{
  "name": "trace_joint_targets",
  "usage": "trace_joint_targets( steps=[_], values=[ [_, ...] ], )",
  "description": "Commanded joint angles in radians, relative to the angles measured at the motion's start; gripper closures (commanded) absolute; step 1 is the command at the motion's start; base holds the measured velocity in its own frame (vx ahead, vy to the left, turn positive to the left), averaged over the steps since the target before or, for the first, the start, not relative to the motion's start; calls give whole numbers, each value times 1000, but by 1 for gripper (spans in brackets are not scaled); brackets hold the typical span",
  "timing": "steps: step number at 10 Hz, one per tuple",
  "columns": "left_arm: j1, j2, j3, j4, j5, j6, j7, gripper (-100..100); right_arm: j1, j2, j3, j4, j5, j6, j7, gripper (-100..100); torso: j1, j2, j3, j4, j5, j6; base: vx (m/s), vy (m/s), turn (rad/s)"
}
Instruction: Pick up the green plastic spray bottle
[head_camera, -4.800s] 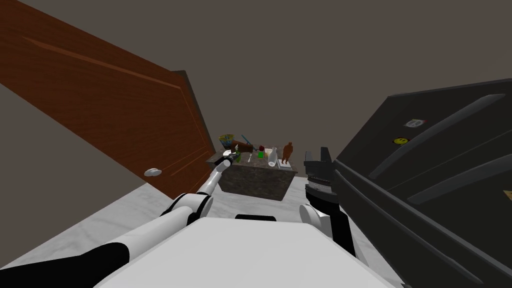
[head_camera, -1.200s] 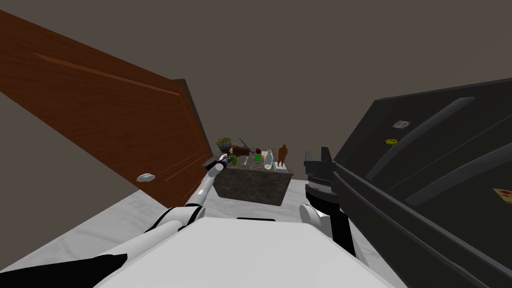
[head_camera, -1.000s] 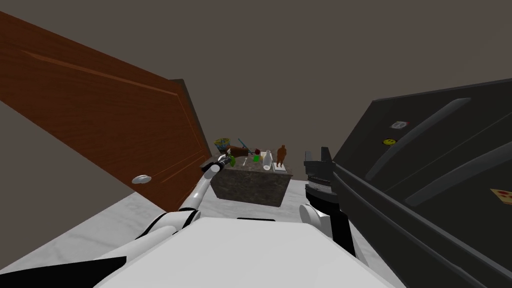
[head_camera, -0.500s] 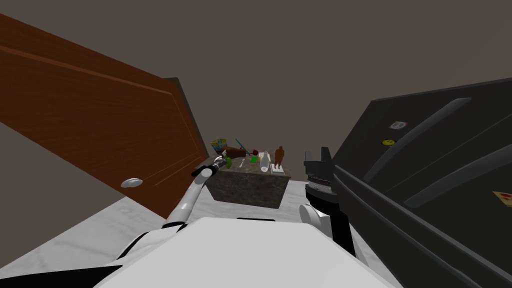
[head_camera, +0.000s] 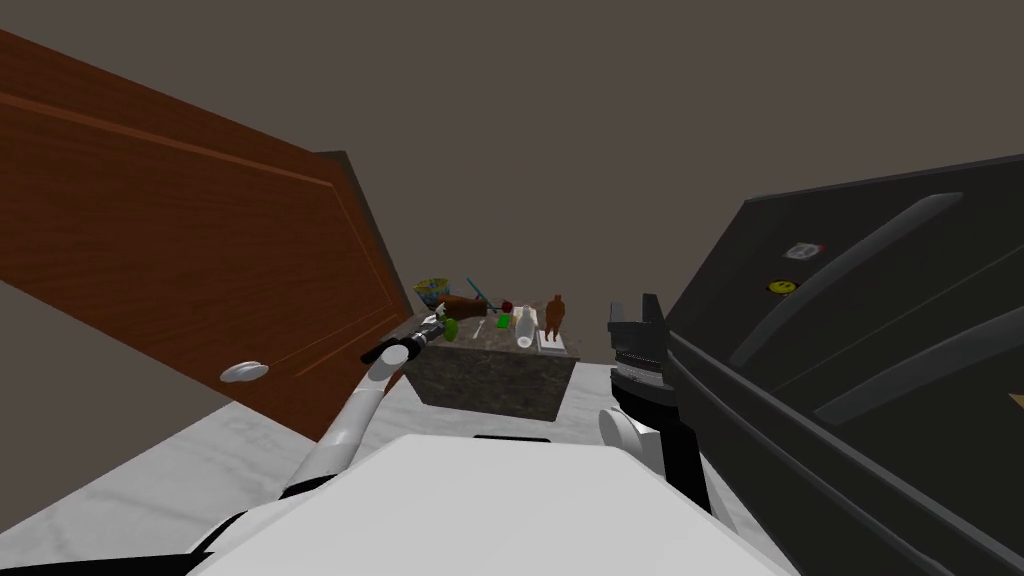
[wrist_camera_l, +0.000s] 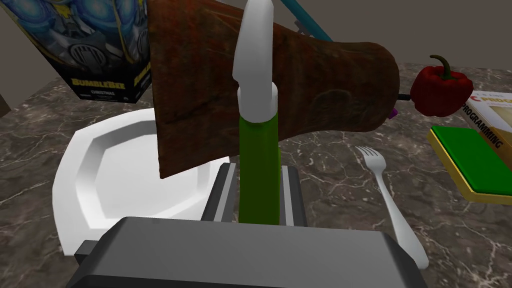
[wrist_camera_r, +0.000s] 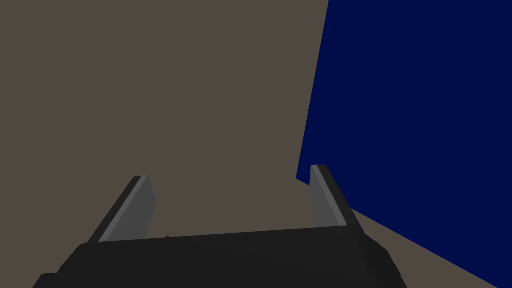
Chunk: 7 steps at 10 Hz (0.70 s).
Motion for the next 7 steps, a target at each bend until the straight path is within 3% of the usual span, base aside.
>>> trace_joint_targets(
  steps=[1,2,3,5,6,7],
  values=[
    [11,-3,2,-36,-12,4,10,100,0,0,0,0,0,0,0,0,0,0,0,0,0,0,1,-8,-2],
    [56,18,35,-66,25,49,-13,100,0,0,0,0,0,0,0,0,2,2,1,1,0,0,56,-41,-50],
    [83,18,35,-96,25,49,-13,100,0,0,0,0,0,0,0,0,1,0,0,0,0,0,67,-61,-3],
    [95,18,35,-134,25,49,-13,100,0,0,0,0,0,0,0,0,-1,0,0,0,-1,0,22,-32,5],
    [90,18,33,-118,28,47,-17,100,0,0,0,0,0,0,0,0,0,2,1,1,-1,1,2,-6,-3],
    [89,18,33,-120,28,47,-17,0,0,0,0,0,0,0,0,0,1,2,1,1,0,0,0,0,0]
  ],
)
